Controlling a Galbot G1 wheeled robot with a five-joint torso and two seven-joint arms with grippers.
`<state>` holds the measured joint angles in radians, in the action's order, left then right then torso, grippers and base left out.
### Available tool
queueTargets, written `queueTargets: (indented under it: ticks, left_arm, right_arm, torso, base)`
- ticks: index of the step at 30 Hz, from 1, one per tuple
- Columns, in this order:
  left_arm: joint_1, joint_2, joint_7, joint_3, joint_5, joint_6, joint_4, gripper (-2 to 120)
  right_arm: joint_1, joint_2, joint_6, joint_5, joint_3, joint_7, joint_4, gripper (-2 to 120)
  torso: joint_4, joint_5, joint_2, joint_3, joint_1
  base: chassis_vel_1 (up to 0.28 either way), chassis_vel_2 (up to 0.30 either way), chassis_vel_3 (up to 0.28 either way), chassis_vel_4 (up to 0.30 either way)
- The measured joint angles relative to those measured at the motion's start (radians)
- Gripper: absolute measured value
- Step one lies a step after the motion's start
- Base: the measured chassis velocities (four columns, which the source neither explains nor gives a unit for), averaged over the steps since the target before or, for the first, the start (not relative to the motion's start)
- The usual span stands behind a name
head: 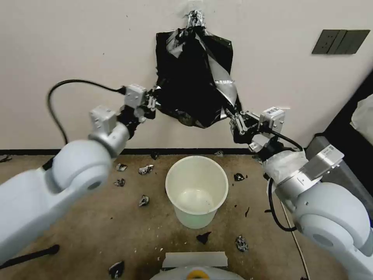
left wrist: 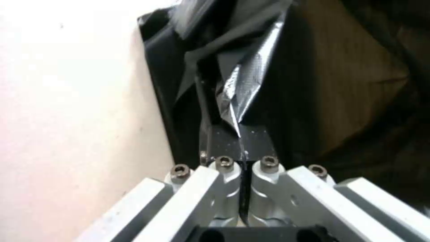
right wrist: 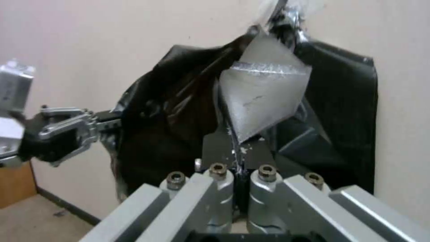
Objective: Place a trash bag onto the trash bin.
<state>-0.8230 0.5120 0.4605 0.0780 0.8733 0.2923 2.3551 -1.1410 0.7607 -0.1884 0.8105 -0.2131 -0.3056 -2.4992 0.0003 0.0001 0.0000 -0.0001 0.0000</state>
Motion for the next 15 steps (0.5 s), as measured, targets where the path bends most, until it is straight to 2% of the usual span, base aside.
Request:
queueTargets:
  ticks: [8,15]
  left_arm:
    - [-0.116,0.01,0.013,0.045,-0.052,-0.01,0.041,0]
    - [-0.191,0.018,0.004,0.079,-0.055,-0.02,0.1,0]
  right_arm:
    - [-0.1,0.003,0.008,-0.026,-0.009,0.014,0.0,0]
    - [-0.169,0.001,0.02,-0.05,-0.042,0.022,0.0,0]
  torso:
    - [-0.0003,-0.0002,0.0,0.0,0.0]
    - [-0.0003,0.0,0.0,0.0,0.0]
  base:
    - [0.0,0.0,0.0,0.0]
    - [0.0,0.0,0.0,0.0]
